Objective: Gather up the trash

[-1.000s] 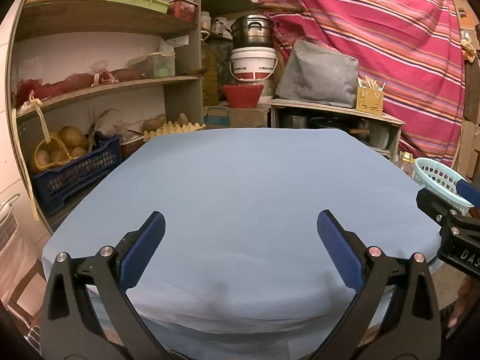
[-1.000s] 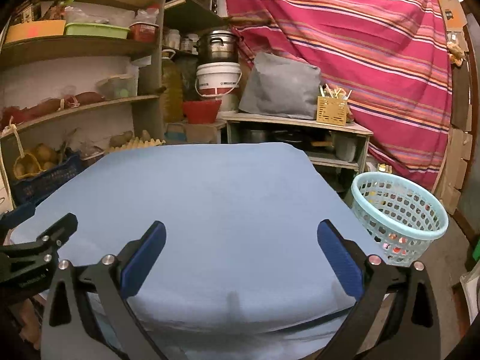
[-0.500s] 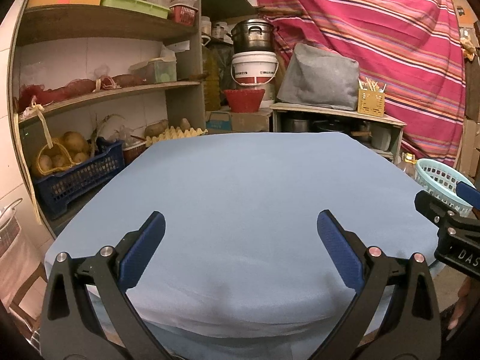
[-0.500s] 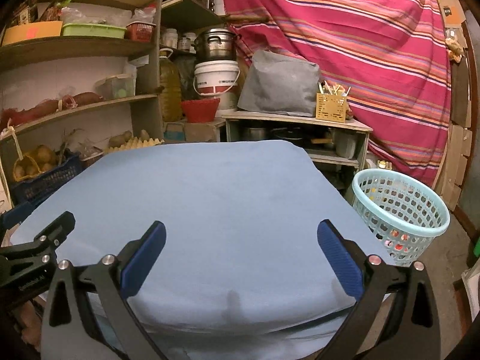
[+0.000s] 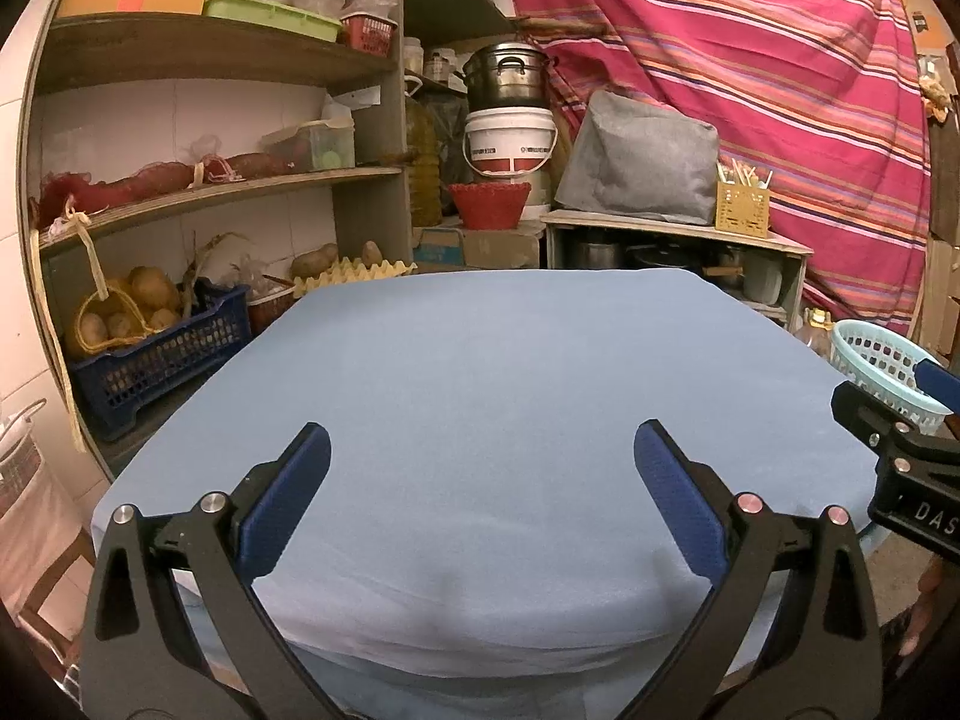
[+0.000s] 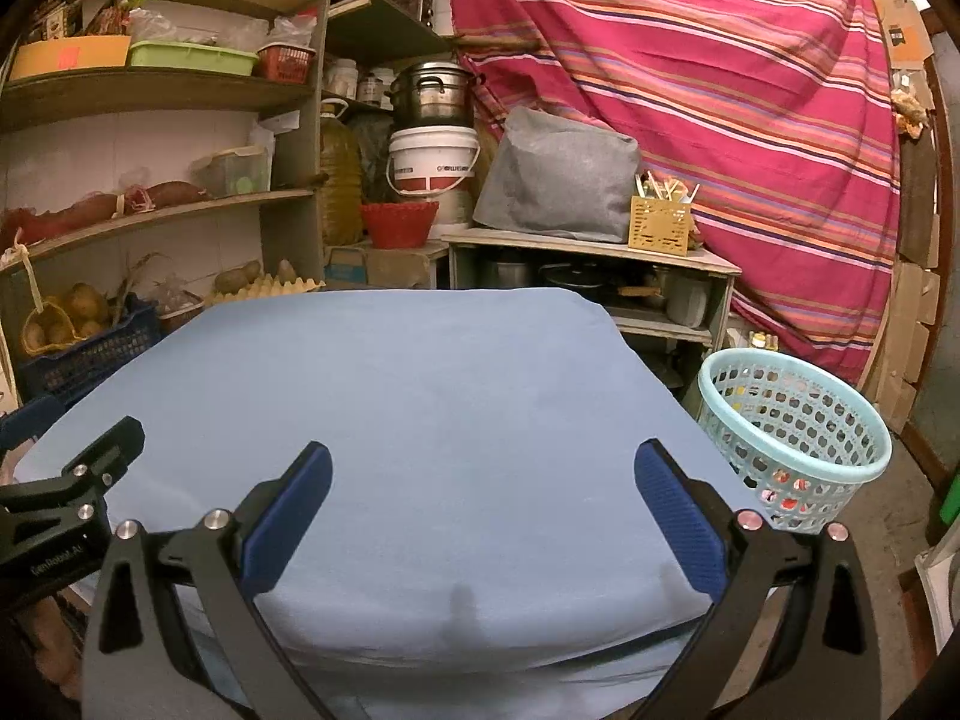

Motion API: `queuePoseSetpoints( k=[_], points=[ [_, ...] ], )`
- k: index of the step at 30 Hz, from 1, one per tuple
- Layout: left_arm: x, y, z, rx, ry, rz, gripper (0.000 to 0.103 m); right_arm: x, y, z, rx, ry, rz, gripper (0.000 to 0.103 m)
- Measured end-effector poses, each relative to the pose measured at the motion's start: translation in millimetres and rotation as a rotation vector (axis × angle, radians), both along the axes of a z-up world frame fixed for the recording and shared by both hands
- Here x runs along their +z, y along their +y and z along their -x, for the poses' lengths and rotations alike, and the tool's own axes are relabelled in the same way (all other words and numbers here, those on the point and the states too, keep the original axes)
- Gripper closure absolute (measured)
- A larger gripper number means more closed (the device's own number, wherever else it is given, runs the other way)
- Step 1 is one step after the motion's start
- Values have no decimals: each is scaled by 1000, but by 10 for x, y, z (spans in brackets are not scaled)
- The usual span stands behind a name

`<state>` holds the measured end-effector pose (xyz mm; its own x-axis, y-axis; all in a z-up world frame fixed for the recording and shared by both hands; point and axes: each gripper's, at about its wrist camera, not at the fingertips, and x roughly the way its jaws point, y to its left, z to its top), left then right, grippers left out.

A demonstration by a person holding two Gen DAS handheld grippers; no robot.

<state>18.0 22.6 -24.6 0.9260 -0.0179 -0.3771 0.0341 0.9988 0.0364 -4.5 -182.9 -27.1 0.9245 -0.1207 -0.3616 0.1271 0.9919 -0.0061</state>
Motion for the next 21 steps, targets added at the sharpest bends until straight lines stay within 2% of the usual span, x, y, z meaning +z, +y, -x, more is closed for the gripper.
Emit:
queuePoseSetpoints(
  k=[21],
  points=[
    [-5,16,0,1,-6,-7,5,1,-39,2,-2,1,-2,4]
  ],
)
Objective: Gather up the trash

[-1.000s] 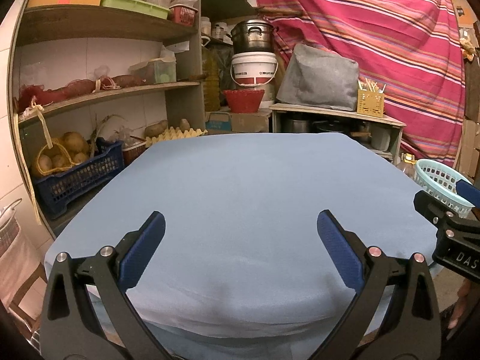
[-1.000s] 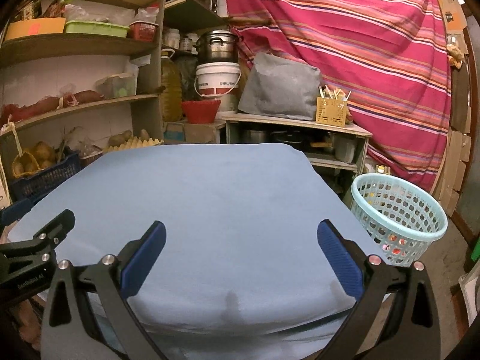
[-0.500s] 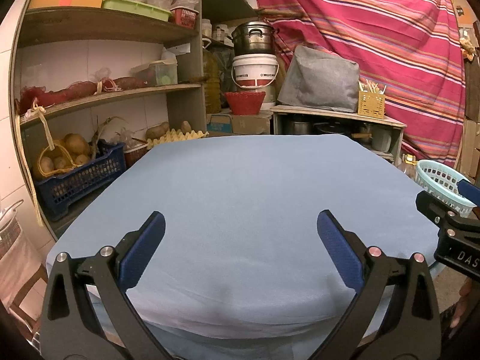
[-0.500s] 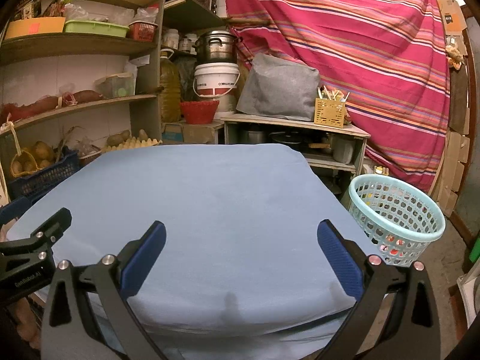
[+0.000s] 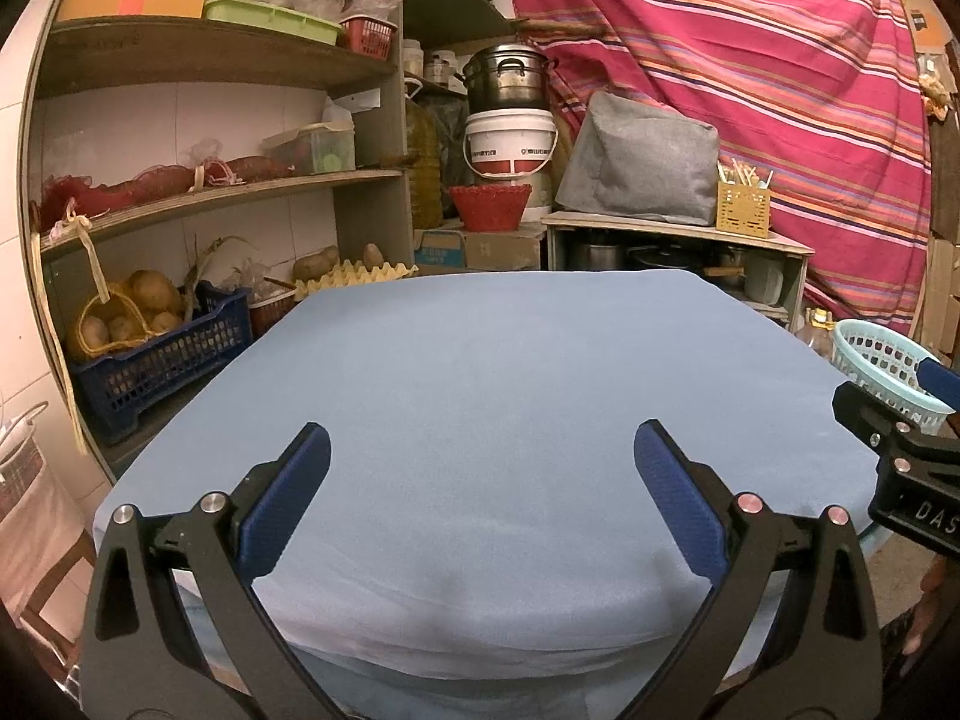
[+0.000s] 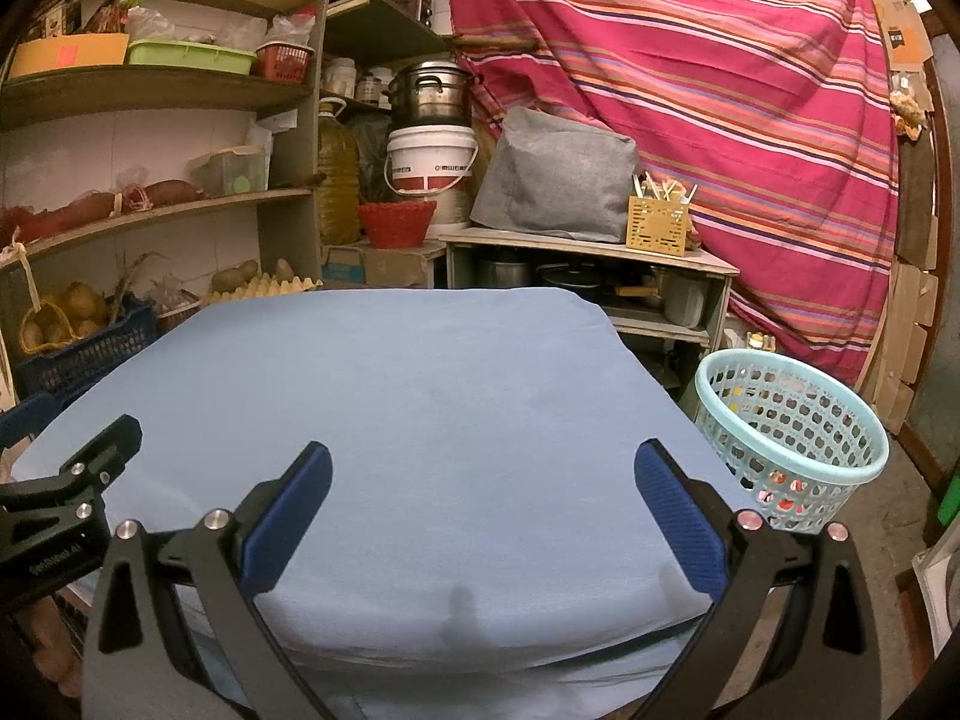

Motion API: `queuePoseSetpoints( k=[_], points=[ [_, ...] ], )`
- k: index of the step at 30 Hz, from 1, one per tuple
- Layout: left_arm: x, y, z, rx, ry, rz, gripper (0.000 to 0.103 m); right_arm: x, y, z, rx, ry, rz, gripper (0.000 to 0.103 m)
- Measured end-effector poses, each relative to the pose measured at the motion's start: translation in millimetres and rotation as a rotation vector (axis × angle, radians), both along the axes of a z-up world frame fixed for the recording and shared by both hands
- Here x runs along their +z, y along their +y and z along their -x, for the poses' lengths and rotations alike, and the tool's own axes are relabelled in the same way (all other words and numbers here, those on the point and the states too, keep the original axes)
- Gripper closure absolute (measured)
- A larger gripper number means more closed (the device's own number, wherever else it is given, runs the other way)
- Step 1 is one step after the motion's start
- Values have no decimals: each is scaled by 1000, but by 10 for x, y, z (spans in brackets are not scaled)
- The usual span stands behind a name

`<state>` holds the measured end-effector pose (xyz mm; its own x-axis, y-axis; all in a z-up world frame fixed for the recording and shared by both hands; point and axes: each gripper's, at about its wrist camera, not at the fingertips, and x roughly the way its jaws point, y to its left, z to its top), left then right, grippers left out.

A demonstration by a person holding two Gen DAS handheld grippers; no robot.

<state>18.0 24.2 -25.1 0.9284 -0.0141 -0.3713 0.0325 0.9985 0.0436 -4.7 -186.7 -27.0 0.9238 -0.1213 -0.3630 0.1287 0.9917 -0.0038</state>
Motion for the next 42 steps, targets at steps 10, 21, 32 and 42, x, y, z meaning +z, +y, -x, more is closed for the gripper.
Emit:
queuePoseSetpoints(
  k=[10,21,32,42],
  points=[
    [4,18,-10,-3,-1,0,5,0,-21,3,1,0,0,4],
    [4,8,-8,-2,1,0,5,-12,-111,16,-3,3,-2,4],
    [0,7,-17,-6,3,-5,5,-11,-171,21,-4,6,0,4],
    [22,-17,11,-11,-15,-7,5,-10,-159,19,-4,5,0,4]
  ],
)
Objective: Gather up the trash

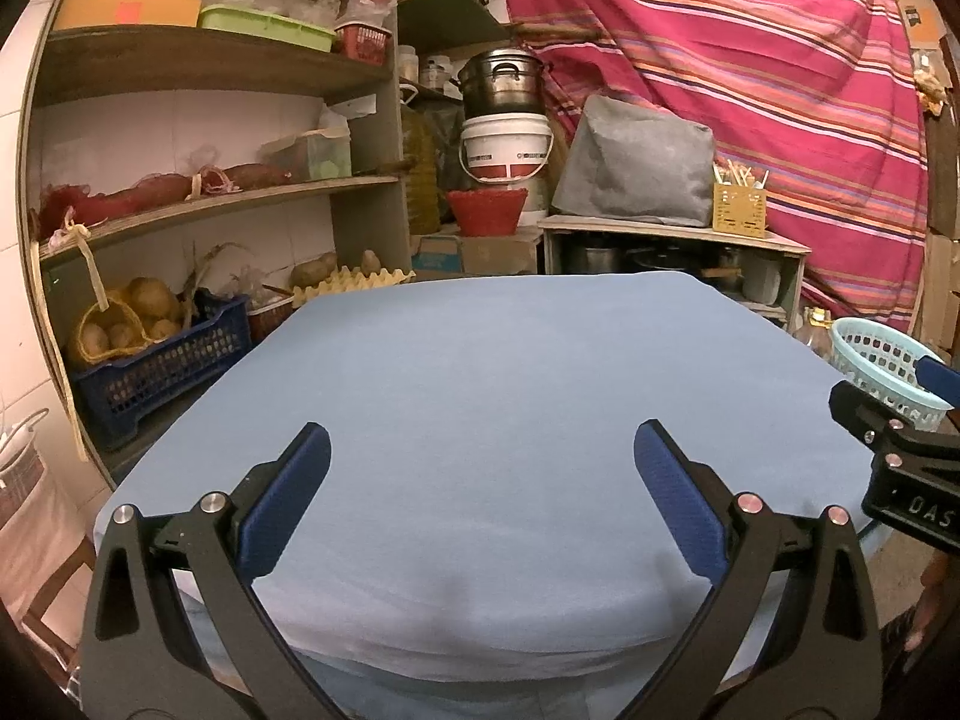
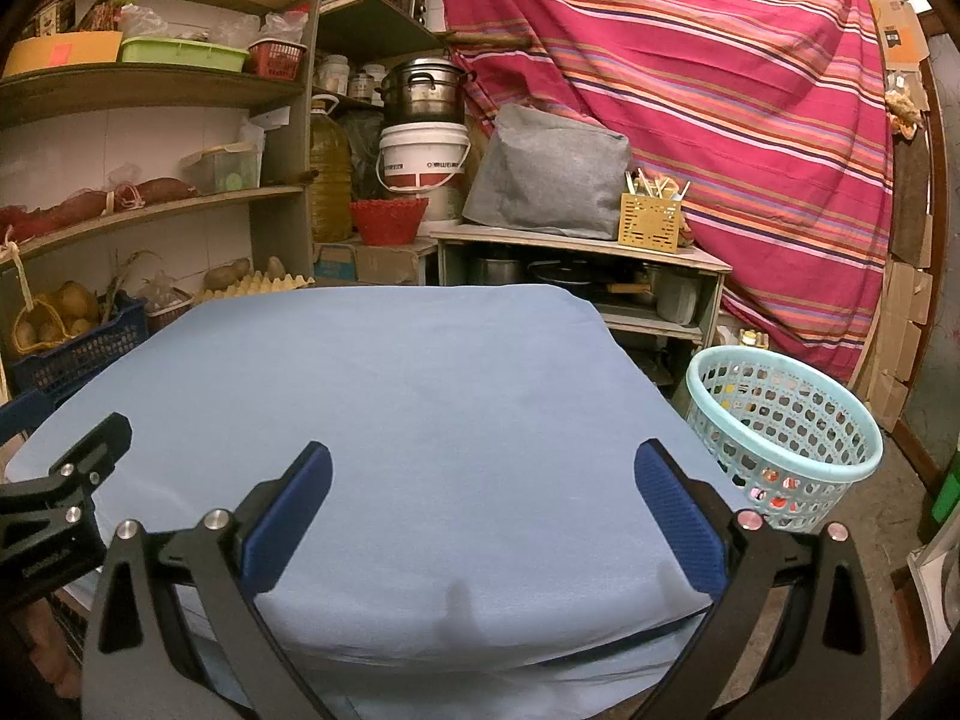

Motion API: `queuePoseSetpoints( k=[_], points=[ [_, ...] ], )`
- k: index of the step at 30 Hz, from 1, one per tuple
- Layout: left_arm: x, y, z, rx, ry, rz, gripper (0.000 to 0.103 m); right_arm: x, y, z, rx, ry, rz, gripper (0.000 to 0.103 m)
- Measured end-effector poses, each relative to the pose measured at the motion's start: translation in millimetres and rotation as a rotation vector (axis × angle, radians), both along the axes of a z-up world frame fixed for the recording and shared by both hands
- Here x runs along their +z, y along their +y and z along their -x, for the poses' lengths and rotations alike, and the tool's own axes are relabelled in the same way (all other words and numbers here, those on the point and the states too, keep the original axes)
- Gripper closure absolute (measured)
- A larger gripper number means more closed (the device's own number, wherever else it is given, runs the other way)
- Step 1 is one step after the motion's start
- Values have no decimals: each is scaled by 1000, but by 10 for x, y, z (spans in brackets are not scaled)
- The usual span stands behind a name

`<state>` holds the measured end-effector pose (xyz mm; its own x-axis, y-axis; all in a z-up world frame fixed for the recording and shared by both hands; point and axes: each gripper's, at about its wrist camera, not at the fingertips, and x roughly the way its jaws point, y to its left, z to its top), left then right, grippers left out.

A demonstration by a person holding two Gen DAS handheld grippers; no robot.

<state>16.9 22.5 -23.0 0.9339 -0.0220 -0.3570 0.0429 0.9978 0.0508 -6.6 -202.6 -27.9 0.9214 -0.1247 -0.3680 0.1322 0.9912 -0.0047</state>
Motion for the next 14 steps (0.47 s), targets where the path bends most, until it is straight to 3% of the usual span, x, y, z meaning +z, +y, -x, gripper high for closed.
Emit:
queuePoseSetpoints(
  k=[14],
  points=[
    [31,30,2,-6,4,27,5,-5,-73,2,0,5,3,4]
  ],
)
